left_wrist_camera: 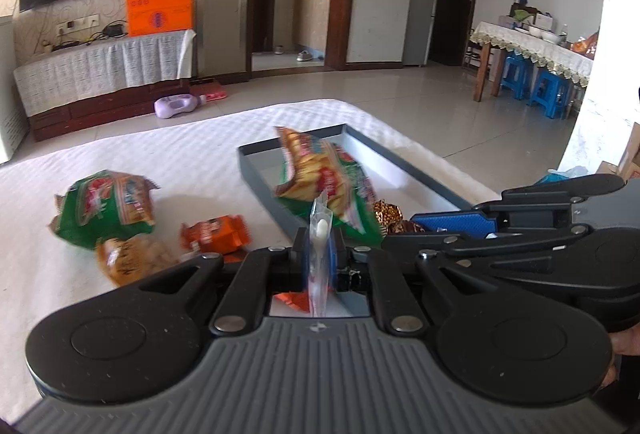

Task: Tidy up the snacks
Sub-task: 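Carry the pink candy stick and gold chocolate over the dark gray box, then open the left tool to drop the pink candy while the right tool releases the chocolate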

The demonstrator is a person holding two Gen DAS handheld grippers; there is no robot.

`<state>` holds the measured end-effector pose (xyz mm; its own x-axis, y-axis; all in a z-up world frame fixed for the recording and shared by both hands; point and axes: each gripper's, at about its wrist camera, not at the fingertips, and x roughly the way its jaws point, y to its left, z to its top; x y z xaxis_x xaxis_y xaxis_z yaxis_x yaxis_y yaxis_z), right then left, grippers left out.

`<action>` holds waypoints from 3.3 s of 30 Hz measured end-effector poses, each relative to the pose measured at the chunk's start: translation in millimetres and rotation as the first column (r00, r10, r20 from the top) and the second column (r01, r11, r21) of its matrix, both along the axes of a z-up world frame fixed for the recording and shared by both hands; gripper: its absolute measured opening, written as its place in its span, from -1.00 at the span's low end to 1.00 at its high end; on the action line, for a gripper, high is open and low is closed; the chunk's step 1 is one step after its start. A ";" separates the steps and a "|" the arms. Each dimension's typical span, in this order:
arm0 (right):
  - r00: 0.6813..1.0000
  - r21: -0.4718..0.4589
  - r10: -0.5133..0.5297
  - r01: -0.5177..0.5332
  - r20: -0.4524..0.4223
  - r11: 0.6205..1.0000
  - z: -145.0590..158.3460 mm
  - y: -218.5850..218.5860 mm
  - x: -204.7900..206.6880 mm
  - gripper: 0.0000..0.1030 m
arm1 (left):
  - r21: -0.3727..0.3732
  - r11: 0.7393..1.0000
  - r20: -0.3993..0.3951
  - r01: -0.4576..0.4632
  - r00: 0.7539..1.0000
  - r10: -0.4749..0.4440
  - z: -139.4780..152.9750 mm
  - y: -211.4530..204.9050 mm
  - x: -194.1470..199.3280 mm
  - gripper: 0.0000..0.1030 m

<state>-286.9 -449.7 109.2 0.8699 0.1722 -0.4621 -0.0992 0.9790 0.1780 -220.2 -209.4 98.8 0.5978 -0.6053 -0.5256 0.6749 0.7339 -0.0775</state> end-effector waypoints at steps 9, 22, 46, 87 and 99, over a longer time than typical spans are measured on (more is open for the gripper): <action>0.998 0.008 -0.055 0.055 -0.032 0.998 -10.4 -32.3 -8.5 -0.50 | -0.001 0.999 -0.017 0.052 0.998 -0.052 -7.9 -39.7 -0.3 -0.78; 0.997 0.009 -0.063 0.063 -0.051 0.998 -16.8 -45.1 -6.6 -0.50 | 0.021 0.997 -0.042 0.075 0.996 -0.074 -25.8 -79.8 30.2 -0.78; 0.995 -0.012 -0.050 0.049 -0.082 0.999 -25.7 -52.7 2.8 -0.50 | 0.009 0.999 -0.095 0.042 0.995 -0.041 -54.4 -145.9 120.4 -0.78; 0.981 -0.044 -0.170 0.167 -0.090 0.985 -34.3 -44.8 56.4 -0.50 | 0.023 0.999 0.056 -0.024 0.998 0.023 -12.5 -51.1 65.0 0.26; 0.975 -0.024 -0.203 0.202 -0.089 0.979 -35.6 -44.4 60.5 -0.20 | 0.045 0.990 0.075 -0.131 0.989 0.128 -3.7 -0.6 44.7 0.45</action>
<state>-226.4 -494.1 73.6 0.8407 -0.0106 -0.5414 0.1170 0.9797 0.1626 -175.4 -210.1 95.1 0.7069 -0.4946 -0.5056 0.5764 0.8172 0.0064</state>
